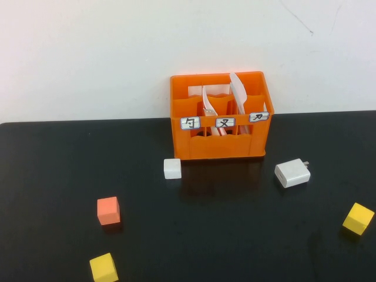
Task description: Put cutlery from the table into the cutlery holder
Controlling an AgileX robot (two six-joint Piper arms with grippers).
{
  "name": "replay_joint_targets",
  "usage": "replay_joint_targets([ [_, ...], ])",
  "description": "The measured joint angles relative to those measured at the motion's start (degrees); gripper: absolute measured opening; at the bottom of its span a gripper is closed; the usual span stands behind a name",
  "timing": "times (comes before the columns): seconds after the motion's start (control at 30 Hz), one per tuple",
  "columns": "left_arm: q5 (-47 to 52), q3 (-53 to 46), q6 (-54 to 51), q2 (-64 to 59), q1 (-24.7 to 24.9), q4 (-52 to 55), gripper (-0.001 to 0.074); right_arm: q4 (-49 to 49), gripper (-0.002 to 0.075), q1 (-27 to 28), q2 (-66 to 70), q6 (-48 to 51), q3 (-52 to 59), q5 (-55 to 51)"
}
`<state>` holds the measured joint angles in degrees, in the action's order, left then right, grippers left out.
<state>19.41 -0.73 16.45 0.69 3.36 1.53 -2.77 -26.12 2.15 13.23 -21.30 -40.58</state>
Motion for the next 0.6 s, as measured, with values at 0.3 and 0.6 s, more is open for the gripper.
replay_joint_targets([
  [0.3, 0.00, 0.00, 0.00, 0.00, 0.00, 0.00, -0.0001, 1.79, -0.0002, 15.02, -0.02, 0.00, 9.02, 16.35],
  [0.6, 0.00, 0.00, 0.00, 0.00, 0.00, 0.00, -0.0001, 1.79, -0.0002, 21.18, -0.02, 0.00, 17.88, 22.16],
])
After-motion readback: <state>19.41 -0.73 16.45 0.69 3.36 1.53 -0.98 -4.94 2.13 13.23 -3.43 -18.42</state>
